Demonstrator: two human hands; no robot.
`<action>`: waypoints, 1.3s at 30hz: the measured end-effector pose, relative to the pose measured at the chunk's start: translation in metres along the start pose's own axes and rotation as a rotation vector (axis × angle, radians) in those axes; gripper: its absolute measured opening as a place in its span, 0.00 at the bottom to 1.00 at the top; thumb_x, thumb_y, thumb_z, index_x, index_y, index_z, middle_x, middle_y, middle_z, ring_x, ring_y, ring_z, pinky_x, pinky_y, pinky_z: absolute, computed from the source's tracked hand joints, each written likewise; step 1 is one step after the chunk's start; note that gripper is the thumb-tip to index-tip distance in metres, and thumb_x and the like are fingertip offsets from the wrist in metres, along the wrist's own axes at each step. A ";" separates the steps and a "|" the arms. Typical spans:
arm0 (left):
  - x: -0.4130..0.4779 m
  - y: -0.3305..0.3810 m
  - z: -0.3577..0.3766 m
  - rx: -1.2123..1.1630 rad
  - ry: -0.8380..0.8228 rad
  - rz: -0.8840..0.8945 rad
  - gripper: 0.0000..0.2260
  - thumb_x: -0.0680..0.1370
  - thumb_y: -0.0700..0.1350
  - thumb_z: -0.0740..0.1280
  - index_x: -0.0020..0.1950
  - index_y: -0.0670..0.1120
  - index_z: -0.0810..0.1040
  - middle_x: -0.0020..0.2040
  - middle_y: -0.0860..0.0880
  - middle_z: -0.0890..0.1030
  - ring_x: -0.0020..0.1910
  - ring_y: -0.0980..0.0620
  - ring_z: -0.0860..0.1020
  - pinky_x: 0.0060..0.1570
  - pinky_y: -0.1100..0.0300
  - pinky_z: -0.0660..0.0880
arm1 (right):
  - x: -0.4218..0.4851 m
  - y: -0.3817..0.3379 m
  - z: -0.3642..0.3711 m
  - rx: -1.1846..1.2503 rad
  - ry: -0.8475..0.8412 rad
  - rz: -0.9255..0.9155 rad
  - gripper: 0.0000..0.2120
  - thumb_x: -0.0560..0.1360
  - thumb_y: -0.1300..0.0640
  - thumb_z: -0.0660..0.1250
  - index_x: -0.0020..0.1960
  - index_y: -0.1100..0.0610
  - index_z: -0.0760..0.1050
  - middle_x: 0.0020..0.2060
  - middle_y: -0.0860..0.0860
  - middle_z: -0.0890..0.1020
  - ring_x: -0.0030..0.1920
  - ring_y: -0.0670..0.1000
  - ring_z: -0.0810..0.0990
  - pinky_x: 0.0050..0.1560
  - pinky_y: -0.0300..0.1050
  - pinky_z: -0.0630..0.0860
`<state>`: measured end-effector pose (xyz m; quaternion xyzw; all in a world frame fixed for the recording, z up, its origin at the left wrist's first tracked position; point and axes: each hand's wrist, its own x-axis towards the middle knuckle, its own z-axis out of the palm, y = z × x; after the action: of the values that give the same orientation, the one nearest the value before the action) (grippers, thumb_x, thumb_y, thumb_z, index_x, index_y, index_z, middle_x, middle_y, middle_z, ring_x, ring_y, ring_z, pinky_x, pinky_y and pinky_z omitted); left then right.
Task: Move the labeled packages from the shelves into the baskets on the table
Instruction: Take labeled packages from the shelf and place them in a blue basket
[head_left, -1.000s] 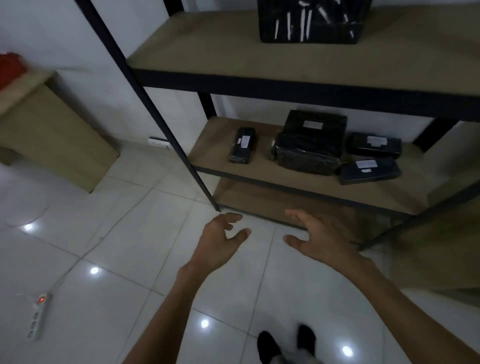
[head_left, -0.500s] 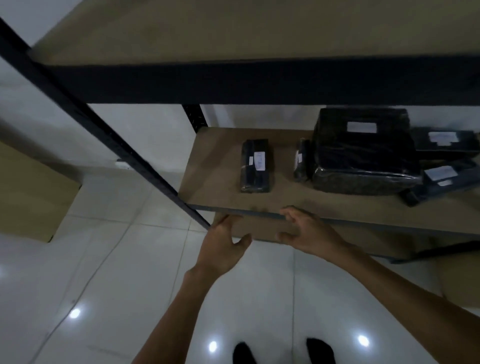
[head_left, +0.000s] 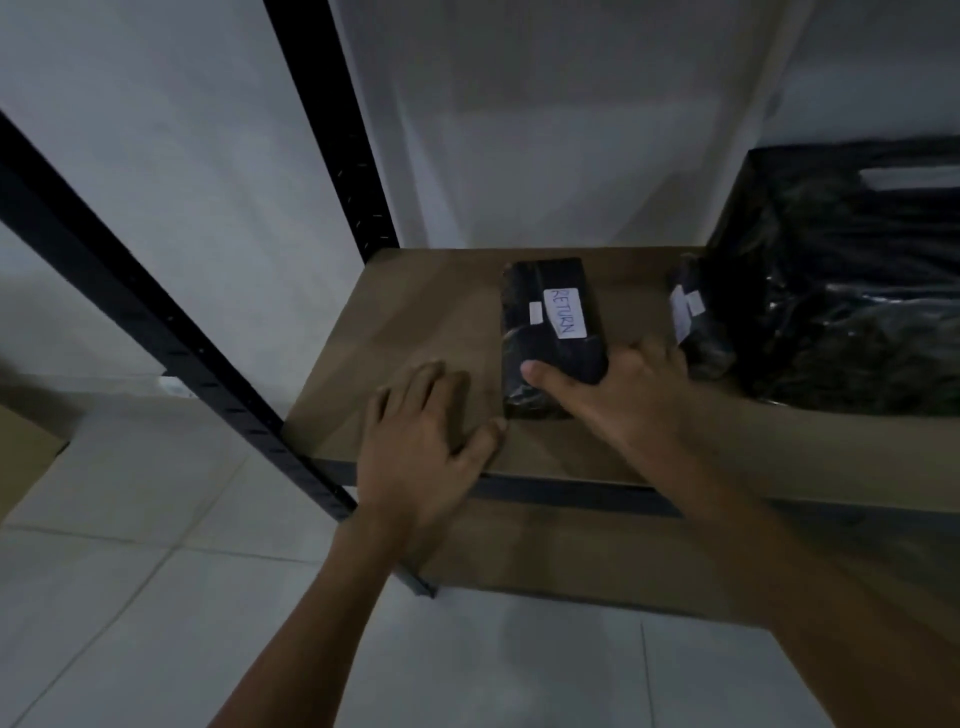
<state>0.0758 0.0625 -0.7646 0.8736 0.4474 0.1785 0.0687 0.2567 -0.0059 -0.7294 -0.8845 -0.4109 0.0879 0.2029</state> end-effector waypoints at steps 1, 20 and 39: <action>0.000 -0.001 0.003 0.008 0.037 0.006 0.33 0.73 0.69 0.48 0.69 0.51 0.70 0.72 0.51 0.69 0.71 0.51 0.65 0.69 0.49 0.59 | 0.001 0.000 0.001 0.051 -0.012 -0.007 0.51 0.52 0.17 0.51 0.59 0.51 0.77 0.57 0.57 0.78 0.61 0.60 0.73 0.61 0.55 0.71; -0.015 -0.005 0.036 -0.021 0.558 0.126 0.23 0.74 0.67 0.55 0.42 0.48 0.74 0.40 0.52 0.78 0.41 0.49 0.75 0.41 0.57 0.61 | -0.001 0.039 -0.019 0.973 -0.031 -0.487 0.28 0.68 0.69 0.72 0.65 0.55 0.72 0.59 0.55 0.78 0.58 0.51 0.77 0.63 0.44 0.72; -0.007 -0.007 0.050 -0.028 0.823 0.164 0.21 0.74 0.62 0.60 0.37 0.43 0.73 0.34 0.47 0.72 0.35 0.48 0.69 0.38 0.57 0.58 | 0.024 0.038 0.002 0.930 -0.138 -0.567 0.28 0.72 0.64 0.70 0.65 0.48 0.63 0.54 0.48 0.76 0.58 0.48 0.75 0.57 0.39 0.74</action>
<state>0.0855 0.0634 -0.8142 0.7612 0.3641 0.5235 -0.1183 0.2972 -0.0091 -0.7474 -0.5484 -0.5632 0.2600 0.5607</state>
